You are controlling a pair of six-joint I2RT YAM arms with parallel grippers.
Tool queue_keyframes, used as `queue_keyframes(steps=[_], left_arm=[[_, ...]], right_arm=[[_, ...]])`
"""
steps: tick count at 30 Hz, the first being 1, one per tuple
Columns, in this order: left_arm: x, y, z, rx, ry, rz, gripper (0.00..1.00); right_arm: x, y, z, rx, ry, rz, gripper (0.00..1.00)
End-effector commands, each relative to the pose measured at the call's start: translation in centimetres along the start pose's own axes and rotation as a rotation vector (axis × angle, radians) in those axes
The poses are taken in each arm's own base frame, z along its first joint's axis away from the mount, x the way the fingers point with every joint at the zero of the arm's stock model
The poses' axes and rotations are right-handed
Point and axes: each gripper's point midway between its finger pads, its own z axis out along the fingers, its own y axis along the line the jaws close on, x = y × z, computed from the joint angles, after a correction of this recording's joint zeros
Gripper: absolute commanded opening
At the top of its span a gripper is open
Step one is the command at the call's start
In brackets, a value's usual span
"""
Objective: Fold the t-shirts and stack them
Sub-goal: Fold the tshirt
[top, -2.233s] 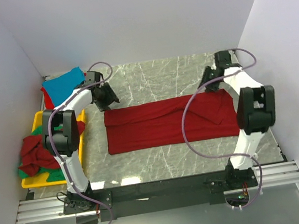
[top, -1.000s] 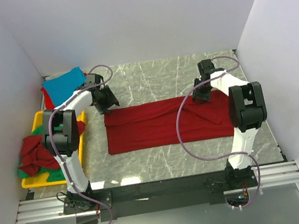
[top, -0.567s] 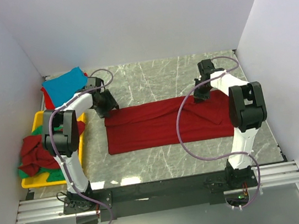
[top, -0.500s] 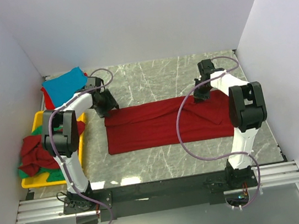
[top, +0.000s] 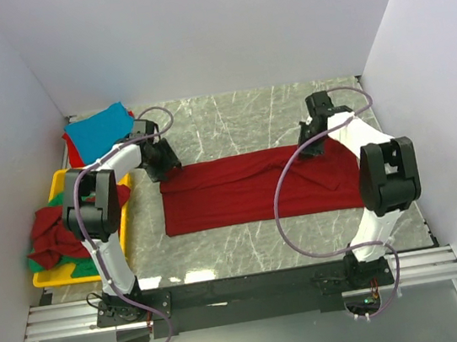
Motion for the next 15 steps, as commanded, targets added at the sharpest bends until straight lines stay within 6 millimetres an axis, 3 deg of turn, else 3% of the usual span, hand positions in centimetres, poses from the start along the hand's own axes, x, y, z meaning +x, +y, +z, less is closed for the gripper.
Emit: queue_keyframes(steps=[1, 15], left_arm=[[-0.8, -0.6, -1.7, 0.027, -0.048, 0.045, 0.66], [0.8, 0.4, -2.3, 0.025, -0.007, 0.116, 0.66]], right_arm=[[2.1, 0.8, -1.5, -0.011, 0.037, -0.001, 0.0], [6.0, 1.9, -2.1, 0.032, 0.053, 0.046, 0.0]])
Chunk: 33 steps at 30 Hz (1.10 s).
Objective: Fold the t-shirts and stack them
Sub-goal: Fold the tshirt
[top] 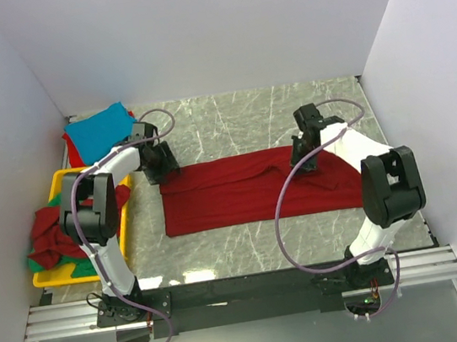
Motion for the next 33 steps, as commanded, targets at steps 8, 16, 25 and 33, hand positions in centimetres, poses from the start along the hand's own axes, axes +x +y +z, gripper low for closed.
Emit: queue_keyframes(steps=[8, 16, 25, 33], left_arm=[[0.4, -0.2, -1.8, 0.03, 0.004, 0.086, 0.67], [0.4, -0.2, -1.9, 0.035, 0.005, 0.112, 0.67], [0.4, -0.3, -1.8, 0.04, 0.009, 0.117, 0.67], [-0.6, -0.9, -1.8, 0.045, -0.017, 0.092, 0.67]], right_arm=[[2.7, 0.5, -0.3, 0.055, -0.007, 0.047, 0.0], [4.6, 1.4, -0.2, 0.081, 0.013, 0.04, 0.07], [4.9, 2.6, -2.3, 0.038, -0.019, 0.04, 0.41], [1.3, 1.5, -3.4, 0.065, -0.135, 0.03, 0.46]])
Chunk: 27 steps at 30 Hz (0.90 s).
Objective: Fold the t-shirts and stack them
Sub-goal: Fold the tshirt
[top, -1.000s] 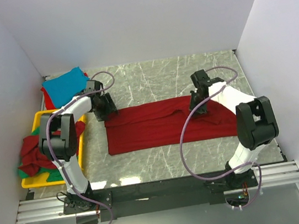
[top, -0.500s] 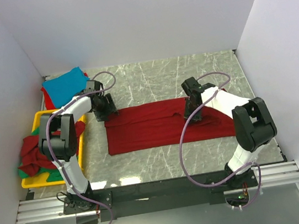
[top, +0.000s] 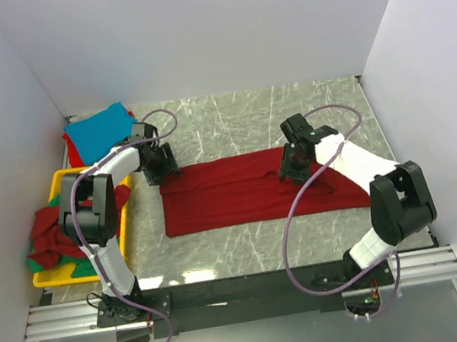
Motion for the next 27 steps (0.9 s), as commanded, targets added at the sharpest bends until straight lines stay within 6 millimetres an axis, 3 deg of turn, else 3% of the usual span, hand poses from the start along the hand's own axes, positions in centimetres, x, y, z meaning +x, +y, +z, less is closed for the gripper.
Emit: queue_keyframes(steps=[1, 8, 13, 19, 27], left_arm=[[-1.5, -1.2, -1.5, 0.033, -0.049, 0.001, 0.67], [-2.4, -1.6, -1.1, 0.03, -0.052, 0.001, 0.67], [-2.6, -1.7, -1.1, 0.03, -0.051, 0.004, 0.67], [-2.2, -1.4, -0.8, 0.02, -0.035, 0.014, 0.67], [-1.7, -1.0, -0.5, 0.016, -0.022, 0.017, 0.67]], right_arm=[[-3.3, -1.0, -0.8, 0.024, -0.099, 0.003, 0.46], [-7.1, -4.5, 1.1, 0.047, -0.147, 0.054, 0.46], [-7.2, -5.7, 2.9, 0.06, -0.14, 0.044, 0.46], [-5.8, -6.8, 4.4, 0.086, -0.1, 0.041, 0.46], [-1.6, -8.3, 3.7, 0.103, -0.01, 0.057, 0.45]])
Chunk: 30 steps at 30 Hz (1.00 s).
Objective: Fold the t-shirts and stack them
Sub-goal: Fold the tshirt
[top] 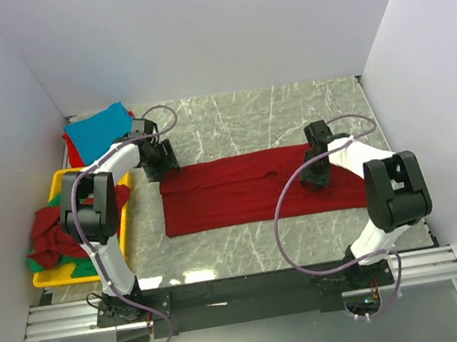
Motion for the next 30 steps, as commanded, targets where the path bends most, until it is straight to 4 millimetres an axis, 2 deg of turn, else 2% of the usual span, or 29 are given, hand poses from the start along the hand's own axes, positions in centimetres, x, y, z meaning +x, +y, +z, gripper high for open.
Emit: queue_keyframes(steps=[1, 2, 8, 12, 16, 22, 26, 30], left_arm=[[-0.5, -0.5, -0.2, 0.015, -0.015, 0.012, 0.67], [-0.4, -0.4, -0.2, 0.014, -0.014, 0.012, 0.67], [-0.3, -0.2, 0.0, 0.005, -0.01, 0.015, 0.67], [-1.7, -0.4, -0.8, -0.007, -0.053, 0.038, 0.67], [-2.9, -1.6, -1.4, 0.012, -0.084, 0.076, 0.68], [-3.0, -4.3, -1.2, 0.099, -0.081, 0.11, 0.67], [-1.7, -5.0, 0.0, 0.162, -0.041, 0.104, 0.67], [0.3, -4.3, 1.3, 0.17, 0.011, 0.096, 0.67]], right_arm=[[1.0, -0.1, -1.5, -0.032, 0.01, 0.006, 0.45], [1.7, -0.3, -1.5, -0.029, 0.03, 0.009, 0.45], [1.7, -0.2, -3.4, -0.045, 0.015, 0.011, 0.44], [0.5, -0.2, -4.5, -0.028, -0.017, 0.008, 0.44], [-1.2, -0.2, -4.7, -0.006, -0.041, 0.022, 0.45], [-2.5, -1.3, -3.0, 0.052, -0.027, 0.059, 0.44], [-2.9, -2.4, -1.6, 0.085, -0.004, 0.102, 0.44], [-3.4, -3.4, -0.5, 0.11, 0.009, 0.132, 0.44]])
